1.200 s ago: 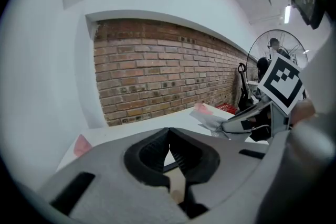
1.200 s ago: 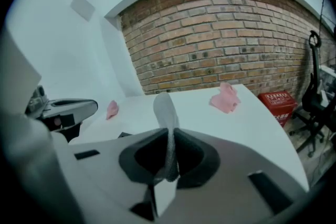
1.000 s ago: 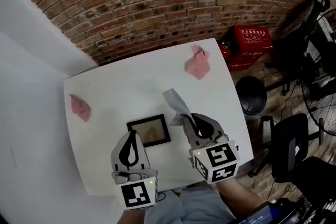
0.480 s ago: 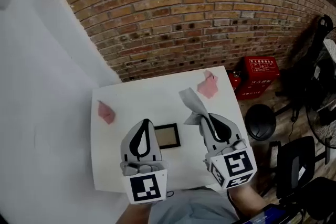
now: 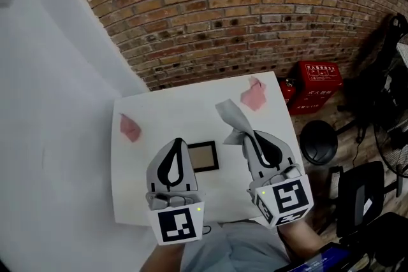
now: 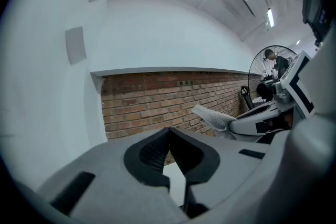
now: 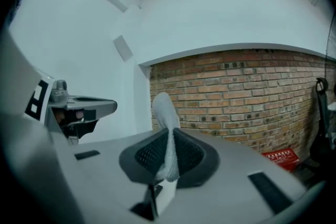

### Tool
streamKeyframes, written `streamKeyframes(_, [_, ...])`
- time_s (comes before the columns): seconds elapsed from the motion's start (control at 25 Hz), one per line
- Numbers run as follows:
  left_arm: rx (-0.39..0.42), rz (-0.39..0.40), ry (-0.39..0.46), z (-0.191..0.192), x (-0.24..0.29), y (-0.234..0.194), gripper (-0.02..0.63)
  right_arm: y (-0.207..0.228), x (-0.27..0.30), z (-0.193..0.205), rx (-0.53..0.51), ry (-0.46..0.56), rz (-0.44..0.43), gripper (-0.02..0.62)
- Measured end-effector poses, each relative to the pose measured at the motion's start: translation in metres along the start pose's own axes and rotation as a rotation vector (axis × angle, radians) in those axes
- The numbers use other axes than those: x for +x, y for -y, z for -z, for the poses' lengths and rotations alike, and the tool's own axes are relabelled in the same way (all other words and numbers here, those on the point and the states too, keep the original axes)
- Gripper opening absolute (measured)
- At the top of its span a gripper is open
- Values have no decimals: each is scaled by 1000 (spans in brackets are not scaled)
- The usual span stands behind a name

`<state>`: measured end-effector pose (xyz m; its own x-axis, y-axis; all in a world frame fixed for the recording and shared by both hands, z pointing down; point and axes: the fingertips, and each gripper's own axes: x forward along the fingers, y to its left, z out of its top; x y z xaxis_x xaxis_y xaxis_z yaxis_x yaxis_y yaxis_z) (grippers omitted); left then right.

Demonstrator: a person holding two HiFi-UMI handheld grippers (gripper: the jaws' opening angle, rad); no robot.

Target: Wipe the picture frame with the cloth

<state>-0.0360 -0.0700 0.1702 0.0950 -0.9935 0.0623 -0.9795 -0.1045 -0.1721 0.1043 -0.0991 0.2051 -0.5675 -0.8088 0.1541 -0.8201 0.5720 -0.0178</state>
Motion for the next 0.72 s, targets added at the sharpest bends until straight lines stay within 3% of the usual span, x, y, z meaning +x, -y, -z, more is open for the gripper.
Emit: streamKeyframes(0.72, [23,2,-2,0,-1,7,9,3,-5,8,5,-4,-17,31])
